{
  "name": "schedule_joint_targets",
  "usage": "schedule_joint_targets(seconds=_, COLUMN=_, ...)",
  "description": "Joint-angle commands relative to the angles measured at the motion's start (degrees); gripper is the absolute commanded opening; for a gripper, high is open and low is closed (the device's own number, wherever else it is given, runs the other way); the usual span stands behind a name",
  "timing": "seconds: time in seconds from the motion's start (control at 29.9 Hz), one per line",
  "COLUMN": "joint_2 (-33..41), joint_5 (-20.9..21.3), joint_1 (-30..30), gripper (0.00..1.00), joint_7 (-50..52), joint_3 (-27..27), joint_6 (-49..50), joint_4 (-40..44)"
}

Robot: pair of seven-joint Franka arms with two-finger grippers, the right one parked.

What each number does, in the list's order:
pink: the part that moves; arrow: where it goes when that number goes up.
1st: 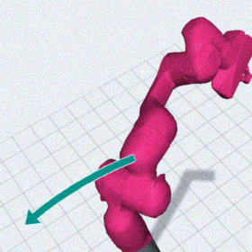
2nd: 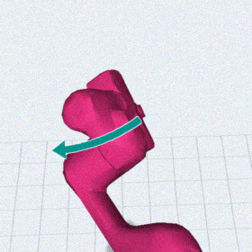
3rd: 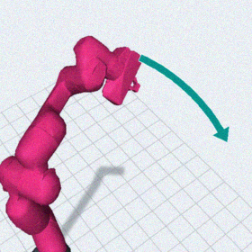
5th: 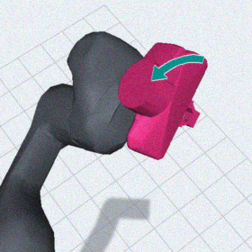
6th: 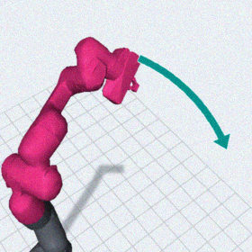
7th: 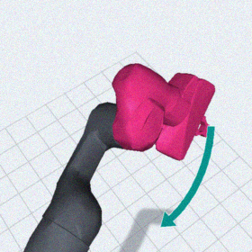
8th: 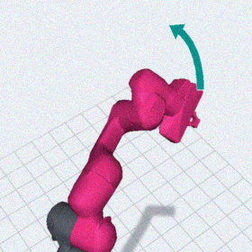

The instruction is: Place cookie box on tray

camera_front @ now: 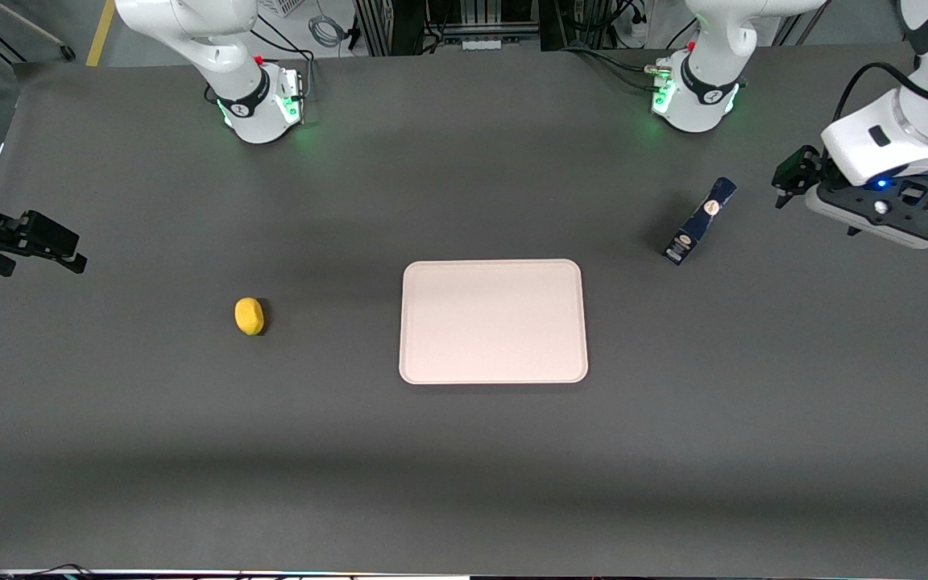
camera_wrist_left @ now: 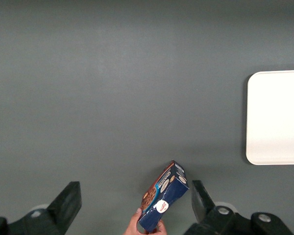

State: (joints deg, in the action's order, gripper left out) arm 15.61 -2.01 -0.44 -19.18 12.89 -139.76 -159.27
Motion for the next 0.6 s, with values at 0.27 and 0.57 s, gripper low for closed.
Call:
schedule_joint_targets(seconds=0.27, joint_2=-1.5, joint_5=-0.1, joint_1=0.3, gripper=1.00, joint_7=-0.2, joint_3=2.0, joint_6=-10.2, joint_4=-4.8)
schedule_joint_targets(seconds=0.57, joint_2=-4.4, joint_5=-0.1, joint_1=-0.5, gripper=1.00, joint_7=-4.2, joint_3=1.8, joint_6=-17.5, joint_4=-7.9)
